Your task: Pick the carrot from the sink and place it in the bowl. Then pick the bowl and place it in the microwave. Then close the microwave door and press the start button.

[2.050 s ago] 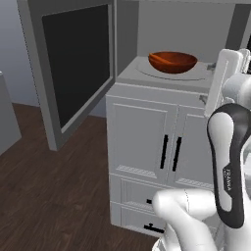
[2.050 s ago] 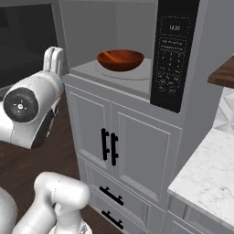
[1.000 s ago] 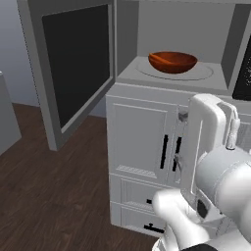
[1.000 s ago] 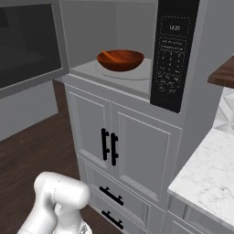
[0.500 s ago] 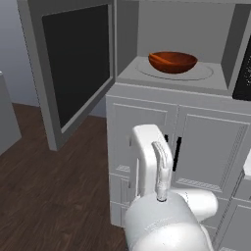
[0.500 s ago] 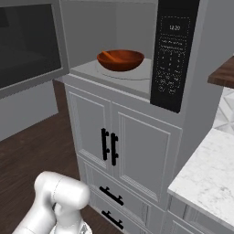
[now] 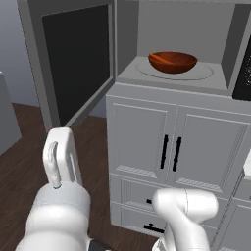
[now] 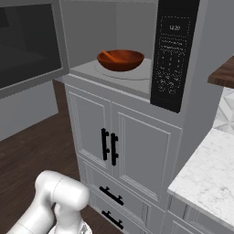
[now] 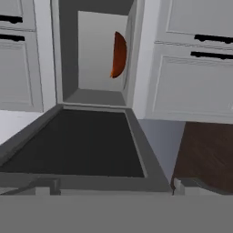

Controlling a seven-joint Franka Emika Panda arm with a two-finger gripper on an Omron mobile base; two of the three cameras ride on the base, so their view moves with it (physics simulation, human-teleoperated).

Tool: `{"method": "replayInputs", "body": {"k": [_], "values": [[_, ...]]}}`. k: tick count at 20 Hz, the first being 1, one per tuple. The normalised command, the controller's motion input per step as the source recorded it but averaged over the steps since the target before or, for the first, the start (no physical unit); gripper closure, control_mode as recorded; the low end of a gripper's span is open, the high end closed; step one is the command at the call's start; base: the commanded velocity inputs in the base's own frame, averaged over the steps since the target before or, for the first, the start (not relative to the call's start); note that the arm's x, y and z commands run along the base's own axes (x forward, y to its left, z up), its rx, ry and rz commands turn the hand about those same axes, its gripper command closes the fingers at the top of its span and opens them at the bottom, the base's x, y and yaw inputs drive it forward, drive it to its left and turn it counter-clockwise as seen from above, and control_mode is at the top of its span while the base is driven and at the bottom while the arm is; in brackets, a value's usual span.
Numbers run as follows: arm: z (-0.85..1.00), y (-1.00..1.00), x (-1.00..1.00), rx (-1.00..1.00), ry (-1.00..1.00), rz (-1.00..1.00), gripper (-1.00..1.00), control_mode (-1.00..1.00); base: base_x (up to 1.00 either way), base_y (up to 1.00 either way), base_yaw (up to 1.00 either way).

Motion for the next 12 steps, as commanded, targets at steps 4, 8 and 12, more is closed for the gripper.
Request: {"method": "replayInputs", "body": {"k": [4, 8, 12], "values": [[-0.5, 0.8, 0.95, -0.01, -0.06, -0.08, -1.0, -1.0, 0.0, 0.0, 0.0], [-0.47, 0.8, 0.97, -0.06, -0.02, -0.1, -1.0, -1.0, 0.0, 0.0, 0.0], [-0.64, 0.69, 0.99, 0.0, 0.0, -0.09, -1.0, -1.0, 0.0, 0.0, 0.0]]}}
